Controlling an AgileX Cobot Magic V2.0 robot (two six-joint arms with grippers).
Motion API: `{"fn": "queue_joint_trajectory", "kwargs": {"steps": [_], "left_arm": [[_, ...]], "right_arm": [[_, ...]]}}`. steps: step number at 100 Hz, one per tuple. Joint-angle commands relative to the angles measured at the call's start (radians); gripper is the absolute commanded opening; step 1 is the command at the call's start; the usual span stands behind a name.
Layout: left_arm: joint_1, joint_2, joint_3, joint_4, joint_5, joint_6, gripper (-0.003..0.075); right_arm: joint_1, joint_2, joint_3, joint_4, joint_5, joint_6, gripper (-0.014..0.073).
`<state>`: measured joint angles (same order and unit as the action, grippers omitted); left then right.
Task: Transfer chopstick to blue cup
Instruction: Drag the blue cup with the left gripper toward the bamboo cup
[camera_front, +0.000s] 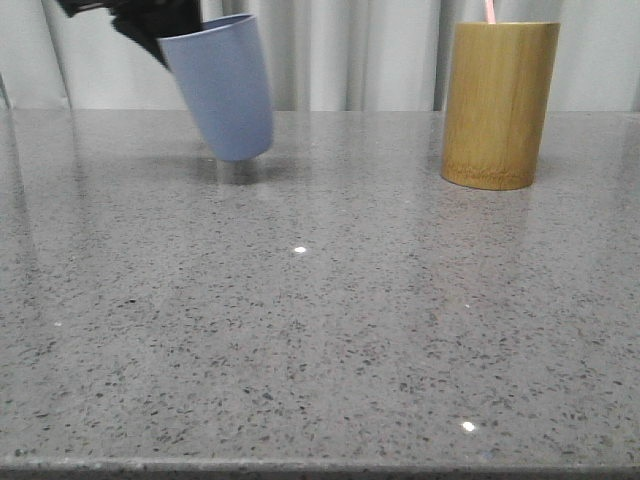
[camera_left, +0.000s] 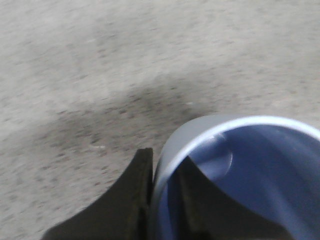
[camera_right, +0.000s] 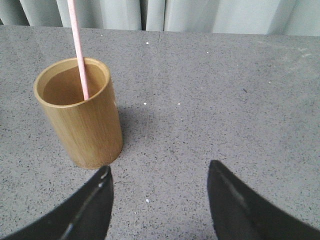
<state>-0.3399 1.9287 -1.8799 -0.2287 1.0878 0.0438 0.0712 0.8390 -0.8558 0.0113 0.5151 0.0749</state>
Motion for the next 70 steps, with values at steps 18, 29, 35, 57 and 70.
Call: {"fn": "queue_joint_trajectory", "kwargs": {"steps": [18,29,35,57,70], "left_arm": [[-0.077,-0.035,-0.036,-0.025,-0.116,-0.004,-0.0019],[-0.089,-0.021,-0.036,-0.033,-0.119,-0.004,-0.0019],[-0.093,-0.019,-0.036,-0.037,-0.119,-0.004,-0.0019],[-0.092,-0.009,-0.036,-0.054,-0.125,-0.004,-0.0018],[-0.092,-0.007,-0.036,-0.062,-0.119,-0.004,0.0022]], "right_arm": [[0.001,-0.003,-0.035,-0.011,-0.064,-0.007,0.0433],[0.001,-0.003,-0.035,-0.011,-0.061,-0.007,0.0433],[0.001,-0.003,-0.035,-0.011,-0.061,-0.007,0.0433],[0.001,-0.003,-0.035,-0.011,-0.061,-0.007,0.0433],[0.001,-0.003,-0.035,-0.011,-0.061,-0.007,0.0433]]}}
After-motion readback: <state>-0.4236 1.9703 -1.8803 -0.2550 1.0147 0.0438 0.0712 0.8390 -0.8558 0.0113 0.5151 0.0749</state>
